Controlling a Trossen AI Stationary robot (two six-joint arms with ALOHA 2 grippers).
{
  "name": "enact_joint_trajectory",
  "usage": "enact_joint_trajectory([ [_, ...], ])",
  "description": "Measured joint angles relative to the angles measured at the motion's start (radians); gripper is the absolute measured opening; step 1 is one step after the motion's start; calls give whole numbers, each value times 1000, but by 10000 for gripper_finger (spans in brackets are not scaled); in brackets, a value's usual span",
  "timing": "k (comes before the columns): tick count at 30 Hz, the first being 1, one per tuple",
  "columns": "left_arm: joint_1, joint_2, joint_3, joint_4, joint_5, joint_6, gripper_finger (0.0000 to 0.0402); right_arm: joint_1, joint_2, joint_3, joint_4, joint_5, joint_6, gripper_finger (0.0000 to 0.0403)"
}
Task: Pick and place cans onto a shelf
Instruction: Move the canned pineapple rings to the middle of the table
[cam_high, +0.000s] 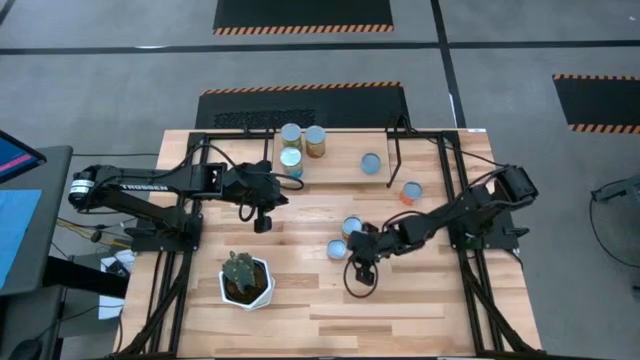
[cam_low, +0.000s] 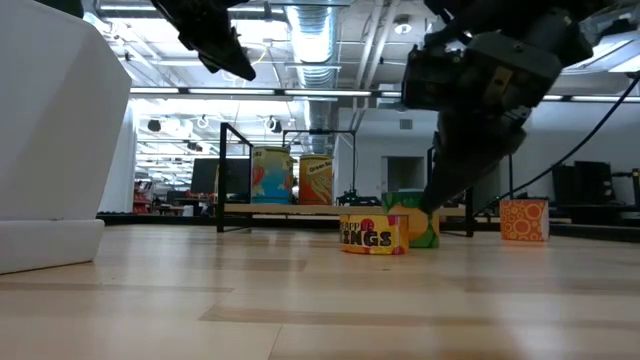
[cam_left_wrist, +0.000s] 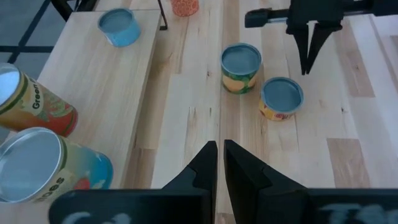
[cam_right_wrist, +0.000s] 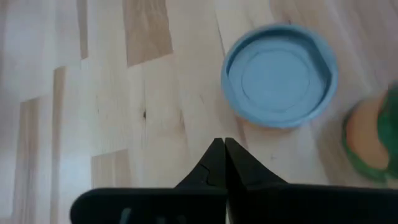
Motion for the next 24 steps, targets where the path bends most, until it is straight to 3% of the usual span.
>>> enact_joint_trajectory([
  [7, 0, 0, 0, -12, 0, 0, 18, -7, 9, 0, 29, -23, -12, 5],
  [12, 0, 0, 0, -13, 0, 0, 18, 6, 130, 31, 118, -62, 3, 7],
  [16, 0, 0, 0, -19, 0, 0, 18, -7, 206, 101, 86, -61, -31, 8],
  [24, 0, 1, 0, -28, 0, -1, 18, -62, 208, 230, -10, 30, -162, 9],
])
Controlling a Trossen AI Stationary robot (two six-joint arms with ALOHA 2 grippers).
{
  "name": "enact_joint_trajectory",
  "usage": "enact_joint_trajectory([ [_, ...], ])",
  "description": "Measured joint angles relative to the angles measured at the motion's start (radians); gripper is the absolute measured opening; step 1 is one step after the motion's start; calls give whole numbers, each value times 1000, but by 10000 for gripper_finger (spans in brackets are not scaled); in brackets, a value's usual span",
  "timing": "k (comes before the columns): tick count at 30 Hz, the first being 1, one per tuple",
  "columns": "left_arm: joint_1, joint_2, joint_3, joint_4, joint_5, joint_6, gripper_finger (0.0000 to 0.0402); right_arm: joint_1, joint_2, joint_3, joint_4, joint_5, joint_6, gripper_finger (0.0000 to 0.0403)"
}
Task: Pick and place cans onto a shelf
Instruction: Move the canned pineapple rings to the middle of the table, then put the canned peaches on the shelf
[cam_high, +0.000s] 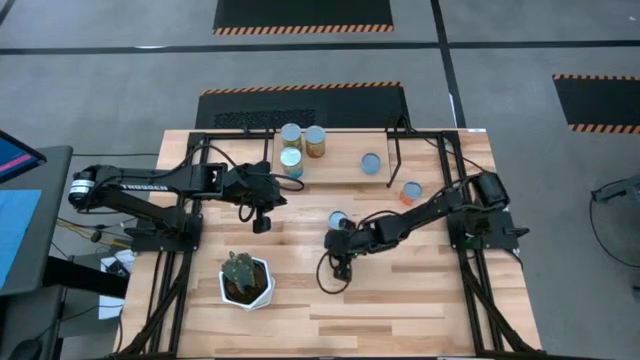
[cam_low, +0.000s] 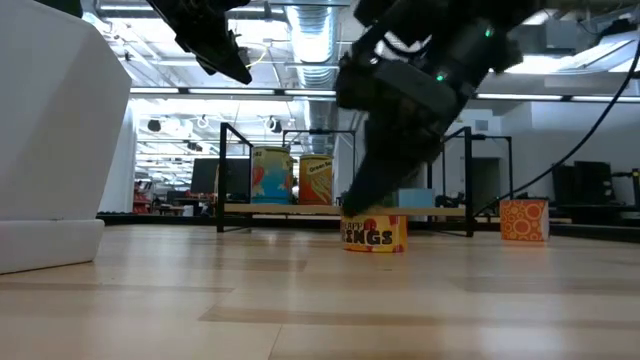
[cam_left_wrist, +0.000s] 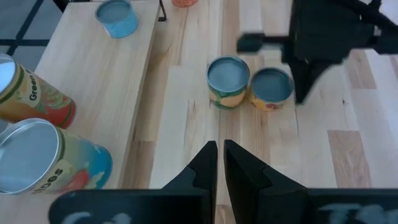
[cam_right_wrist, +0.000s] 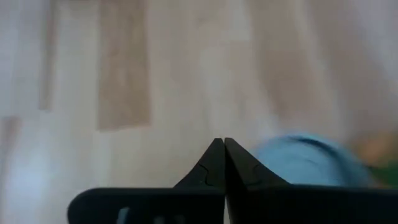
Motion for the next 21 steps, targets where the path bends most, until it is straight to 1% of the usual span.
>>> enact_joint_trajectory([
  [3, 0, 0, 0, -3, 0, 0, 18, 1, -33, 39, -77, 109, -52, 11],
  [5, 0, 0, 0, -3, 0, 0, 18, 5, -71, 49, -144, 166, -90, 8],
  [8, 0, 0, 0, -3, 0, -1, 18, 13, -123, 55, -181, 230, -145, 7],
  [10, 0, 0, 0, -3, 0, -1, 18, 7, -153, 56, -202, 228, -182, 13],
  [12, 0, 0, 0, -3, 0, -4, 18, 1, -165, 56, -235, 189, -226, 30],
  [15, 0, 0, 0, -4, 0, -7, 18, -12, -166, 55, -256, 134, -282, 67],
  [18, 0, 0, 0, -3, 0, -7, 18, -30, -162, 55, -264, 128, -344, 108],
  [21, 0, 0, 0, -6, 0, -7, 18, -55, -136, 56, -266, 125, -363, 149],
])
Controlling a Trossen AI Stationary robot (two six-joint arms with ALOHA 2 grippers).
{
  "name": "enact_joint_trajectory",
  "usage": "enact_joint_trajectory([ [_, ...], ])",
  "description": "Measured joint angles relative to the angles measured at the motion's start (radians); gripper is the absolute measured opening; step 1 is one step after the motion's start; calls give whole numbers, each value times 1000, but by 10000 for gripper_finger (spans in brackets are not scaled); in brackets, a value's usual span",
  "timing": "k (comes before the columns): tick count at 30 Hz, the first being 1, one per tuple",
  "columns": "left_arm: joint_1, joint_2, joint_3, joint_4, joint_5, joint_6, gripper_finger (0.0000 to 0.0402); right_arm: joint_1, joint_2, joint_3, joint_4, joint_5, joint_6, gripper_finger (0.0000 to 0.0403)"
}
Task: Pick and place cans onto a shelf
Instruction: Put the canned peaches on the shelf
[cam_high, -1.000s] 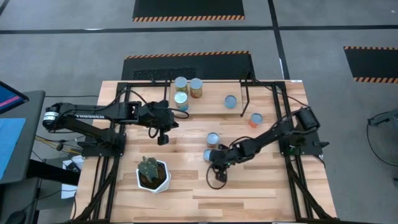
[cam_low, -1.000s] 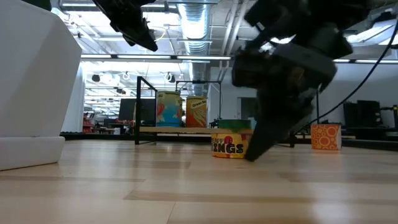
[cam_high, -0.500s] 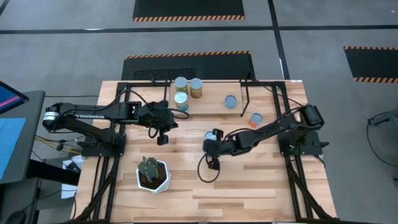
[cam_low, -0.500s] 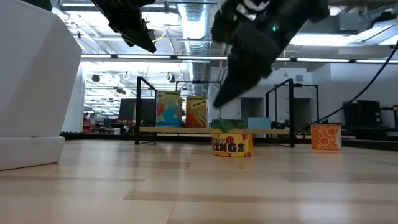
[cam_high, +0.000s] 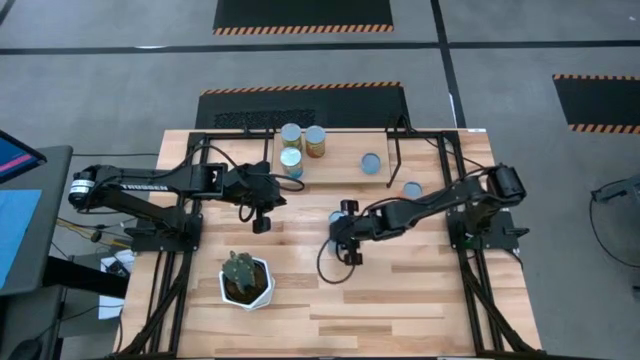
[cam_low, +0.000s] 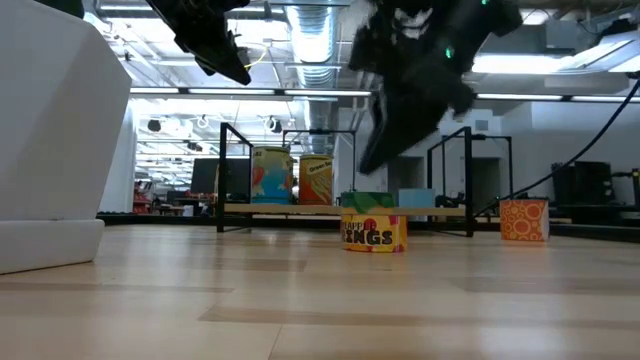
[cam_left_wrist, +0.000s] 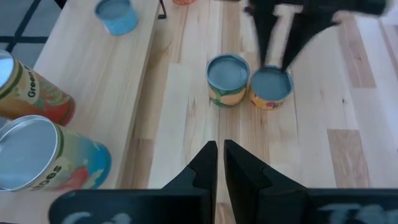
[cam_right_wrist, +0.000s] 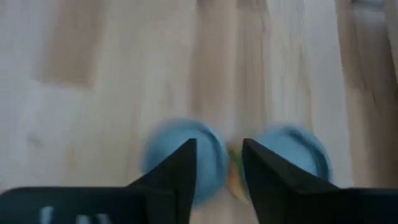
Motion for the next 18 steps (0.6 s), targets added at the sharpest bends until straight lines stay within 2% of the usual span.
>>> enact_joint_trajectory([
  [4, 0, 0, 0, -13, 0, 0, 18, -26, -1, -1, -16, 4, -68, 191],
  [7, 0, 0, 0, -15, 0, 0, 18, -45, -2, -1, -28, 0, -106, 205],
  [14, 0, 0, 0, -20, 0, 0, 18, -114, 7, -1, -108, -10, -142, 197],
  [18, 0, 0, 0, -20, 0, 0, 18, -137, 7, -1, -116, -95, -141, 184],
])
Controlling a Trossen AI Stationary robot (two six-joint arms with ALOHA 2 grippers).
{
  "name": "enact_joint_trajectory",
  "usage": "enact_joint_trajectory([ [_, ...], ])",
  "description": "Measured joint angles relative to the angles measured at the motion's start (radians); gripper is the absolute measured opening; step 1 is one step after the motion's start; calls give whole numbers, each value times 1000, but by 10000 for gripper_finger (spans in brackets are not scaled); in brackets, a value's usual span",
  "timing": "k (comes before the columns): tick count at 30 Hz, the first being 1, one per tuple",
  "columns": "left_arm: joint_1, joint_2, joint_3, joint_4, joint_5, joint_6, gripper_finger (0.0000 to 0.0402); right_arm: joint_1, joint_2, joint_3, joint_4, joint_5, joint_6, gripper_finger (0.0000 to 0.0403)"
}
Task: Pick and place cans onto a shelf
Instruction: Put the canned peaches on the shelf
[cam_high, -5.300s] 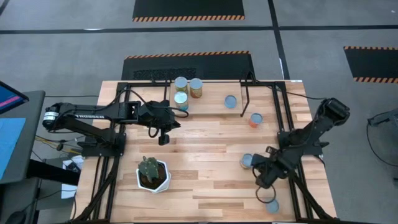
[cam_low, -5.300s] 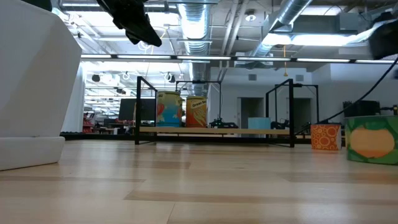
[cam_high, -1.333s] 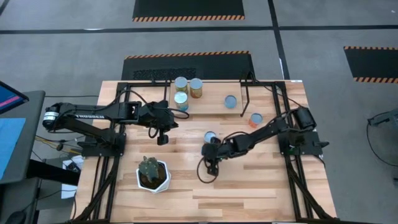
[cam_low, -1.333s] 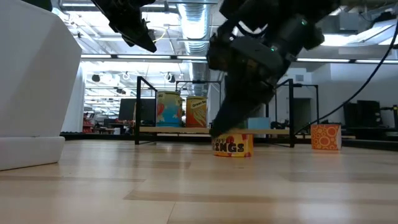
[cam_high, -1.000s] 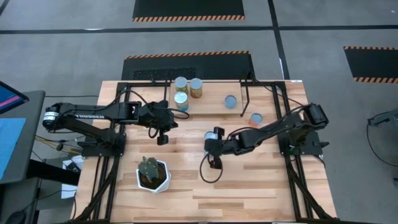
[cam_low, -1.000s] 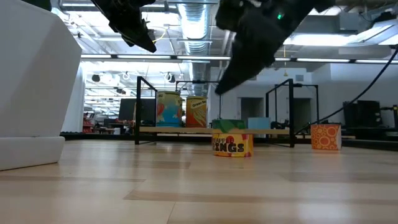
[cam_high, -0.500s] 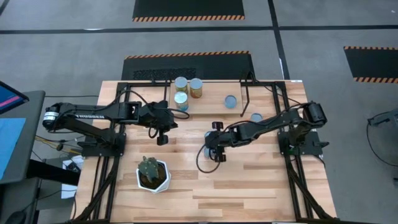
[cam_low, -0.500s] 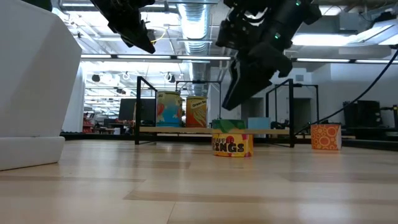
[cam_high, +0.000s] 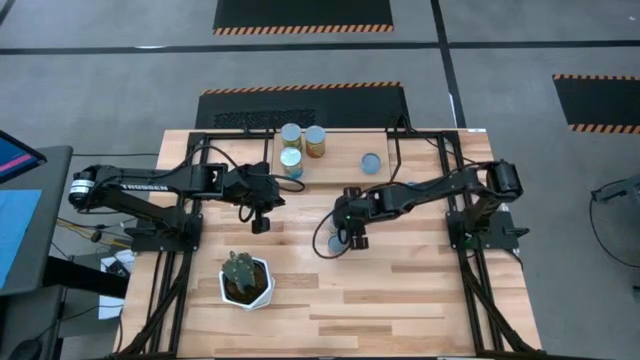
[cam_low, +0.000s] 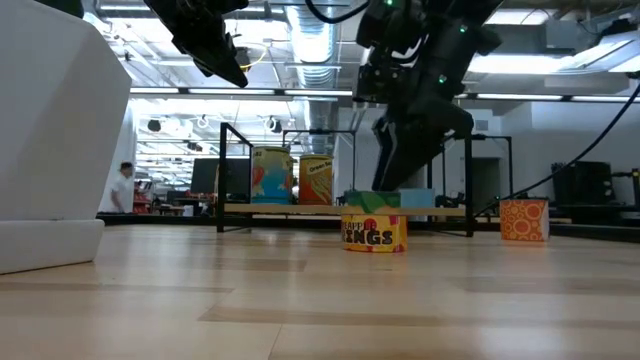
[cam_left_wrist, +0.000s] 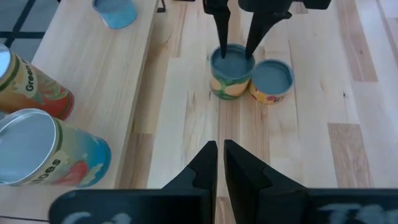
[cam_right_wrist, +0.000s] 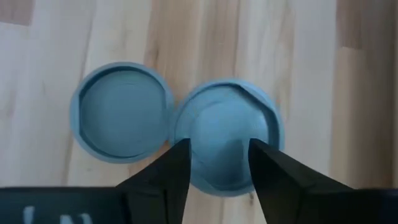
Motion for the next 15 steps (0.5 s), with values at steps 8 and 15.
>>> enact_joint_trajectory([
  [8, 0, 0, 0, 1, 0, 0, 18, -1, -9, 13, -4, 7, -21, 168],
  [15, 0, 0, 0, 0, 0, 0, 18, 13, -9, 42, -45, -6, -15, 164],
])
